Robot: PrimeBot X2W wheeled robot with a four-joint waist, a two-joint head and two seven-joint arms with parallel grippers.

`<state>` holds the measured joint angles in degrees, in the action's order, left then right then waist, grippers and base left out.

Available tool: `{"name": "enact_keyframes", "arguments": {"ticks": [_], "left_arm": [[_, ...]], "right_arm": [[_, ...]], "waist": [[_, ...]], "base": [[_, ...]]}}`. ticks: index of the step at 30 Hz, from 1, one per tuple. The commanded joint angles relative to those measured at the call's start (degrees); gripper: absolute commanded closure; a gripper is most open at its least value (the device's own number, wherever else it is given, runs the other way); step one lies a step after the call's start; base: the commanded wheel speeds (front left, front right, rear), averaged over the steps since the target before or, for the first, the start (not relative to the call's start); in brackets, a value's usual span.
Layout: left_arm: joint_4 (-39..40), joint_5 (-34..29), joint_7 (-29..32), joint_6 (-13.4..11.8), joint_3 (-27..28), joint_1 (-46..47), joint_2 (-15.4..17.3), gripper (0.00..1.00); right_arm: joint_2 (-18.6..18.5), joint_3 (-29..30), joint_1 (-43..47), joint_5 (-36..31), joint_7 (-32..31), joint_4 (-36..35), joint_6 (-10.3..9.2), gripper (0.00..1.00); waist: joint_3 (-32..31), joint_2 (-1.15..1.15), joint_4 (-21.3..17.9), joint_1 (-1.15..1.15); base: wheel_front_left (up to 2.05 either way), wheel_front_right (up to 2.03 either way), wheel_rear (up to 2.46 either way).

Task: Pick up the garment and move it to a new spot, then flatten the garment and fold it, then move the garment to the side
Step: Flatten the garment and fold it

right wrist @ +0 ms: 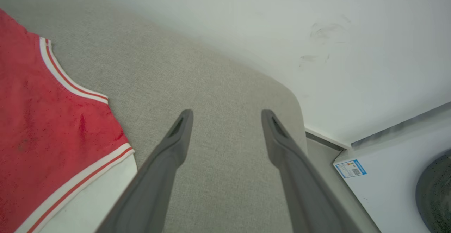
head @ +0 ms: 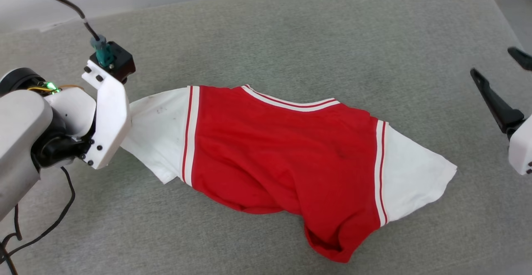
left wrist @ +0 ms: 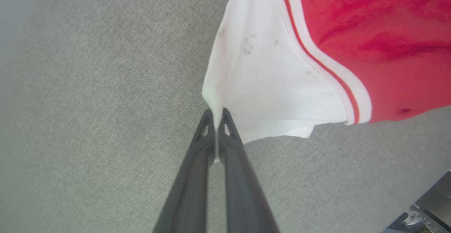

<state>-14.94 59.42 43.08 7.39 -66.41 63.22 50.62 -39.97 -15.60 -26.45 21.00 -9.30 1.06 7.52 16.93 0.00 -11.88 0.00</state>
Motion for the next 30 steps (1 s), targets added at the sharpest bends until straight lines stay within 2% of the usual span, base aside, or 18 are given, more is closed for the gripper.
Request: {"name": "enact_keyframes", "arguments": {"ticks": [1,4,6,11,15,17,21,24,30], "left_arm": [[0.7,0.3,-0.9,0.0,0.3,-1.0,0.6,1.00],[1.6,0.0,-1.2,0.0,0.1,-1.0,0.8,1.00],[2.0,-0.2,-1.3,-0.2,0.0,-0.8,0.6,1.00],[2.6,-0.5,-1.4,-0.4,0.2,0.0,0.1,1.00],[3.3,-1.1,-1.2,-0.5,0.4,1.1,-0.2,1.00],[3.5,-1.2,-1.2,-0.5,0.5,1.3,-0.2,1.00],[3.9,-1.6,-1.1,-0.5,0.6,2.4,-0.6,1.00],[3.8,-1.6,-1.6,-0.4,0.6,2.6,-1.0,1.00],[2.8,-1.2,-2.5,-0.3,0.3,1.5,-1.0,1.00]], "right_arm": [[-3.4,-4.0,-1.7,5.5,-6.3,0.5,-0.06,0.00],[-9.3,-11.7,-3.9,13.6,-17.1,-0.2,-0.07,0.00],[-11.8,-15.7,-5.5,18.0,-22.7,-0.6,-0.06,0.00],[-13.8,-22.3,-8.2,23.0,-30.4,0.5,-0.06,0.00],[-11.5,-27.4,-11.0,26.4,-34.0,6.1,-0.06,0.00],[-10.7,-28.0,-11.5,27.1,-33.9,7.5,-0.06,0.00],[-8.2,-31.3,-12.6,28.2,-32.8,12.9,-0.05,0.00],[-6.1,-36.1,-11.5,29.2,-32.0,15.6,-0.04,0.00],[-3.7,-41.4,-12.2,32.6,-28.7,17.9,0.06,0.00]], "waist": [[0.0,0.00,1.3,0.00],[0.4,0.00,2.3,0.00],[0.9,0.00,2.9,0.00],[2.0,0.00,3.6,0.00],[3.8,0.00,4.2,0.00],[4.2,0.00,4.3,0.00],[5.7,0.00,5.0,0.00],[6.2,0.00,5.3,0.00],[5.8,0.00,5.2,0.00]], "base": [[0.00,0.00,0.00],[0.00,0.00,0.00],[0.00,0.00,0.00],[0.00,0.00,0.00],[0.00,0.00,0.00],[0.00,0.00,0.00],[0.00,0.00,0.00],[0.00,0.00,0.00],[0.00,0.00,0.00]]}}
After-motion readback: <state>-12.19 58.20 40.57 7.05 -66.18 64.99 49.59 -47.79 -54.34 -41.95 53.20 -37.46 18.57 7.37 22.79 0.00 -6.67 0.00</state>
